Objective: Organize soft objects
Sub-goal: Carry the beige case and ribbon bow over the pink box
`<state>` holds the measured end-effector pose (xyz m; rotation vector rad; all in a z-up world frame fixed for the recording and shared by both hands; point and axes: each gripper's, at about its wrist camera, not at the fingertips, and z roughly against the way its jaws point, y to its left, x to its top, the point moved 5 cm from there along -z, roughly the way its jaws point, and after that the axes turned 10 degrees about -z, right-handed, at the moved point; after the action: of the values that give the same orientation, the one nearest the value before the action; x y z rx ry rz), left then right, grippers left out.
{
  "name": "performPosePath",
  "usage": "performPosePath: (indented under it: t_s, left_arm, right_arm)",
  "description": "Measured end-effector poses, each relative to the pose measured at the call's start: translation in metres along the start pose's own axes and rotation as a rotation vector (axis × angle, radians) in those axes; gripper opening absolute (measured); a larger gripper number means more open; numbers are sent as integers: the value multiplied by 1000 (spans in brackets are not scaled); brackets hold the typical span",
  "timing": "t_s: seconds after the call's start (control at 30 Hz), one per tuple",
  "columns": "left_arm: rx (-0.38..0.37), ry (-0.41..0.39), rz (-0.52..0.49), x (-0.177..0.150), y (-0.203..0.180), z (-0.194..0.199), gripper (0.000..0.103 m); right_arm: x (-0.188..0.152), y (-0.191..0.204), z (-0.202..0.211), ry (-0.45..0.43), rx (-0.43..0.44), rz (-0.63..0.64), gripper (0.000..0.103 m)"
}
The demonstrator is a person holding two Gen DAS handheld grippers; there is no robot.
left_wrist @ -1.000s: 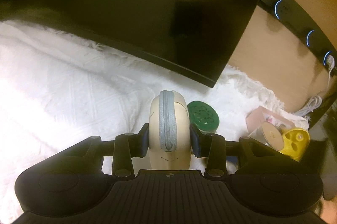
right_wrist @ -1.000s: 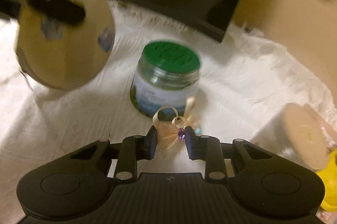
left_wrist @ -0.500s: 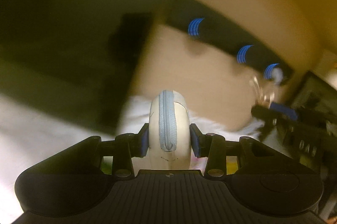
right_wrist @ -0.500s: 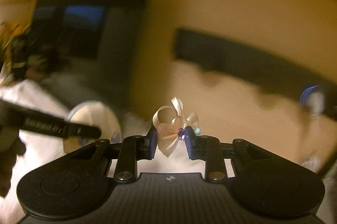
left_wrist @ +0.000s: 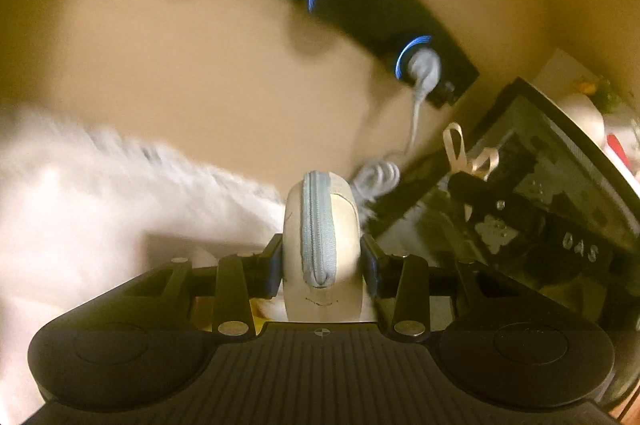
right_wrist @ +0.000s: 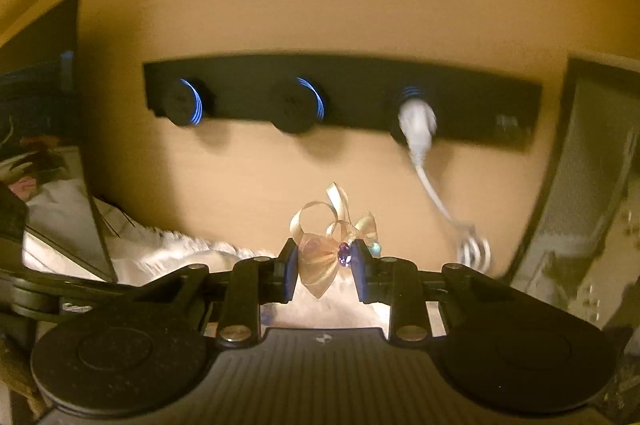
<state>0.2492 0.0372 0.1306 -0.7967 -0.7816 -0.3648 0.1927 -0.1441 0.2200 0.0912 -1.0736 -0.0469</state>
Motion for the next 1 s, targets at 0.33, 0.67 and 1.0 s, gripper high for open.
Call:
performPosePath:
  t_s: [0.33, 0.67, 1.0]
  left_arm:
    - [230, 185, 22, -35, 49, -50, 52]
    - [245, 172, -20, -31, 45, -40, 53]
    - [213, 186, -127, -33, 18, -41, 46]
  right_arm:
    - [-28, -28, -62, 239, 86, -158, 27]
    - [-98, -29, -146, 531, 79, -294, 27]
    - [-116, -44, -134, 529, 34, -257, 27]
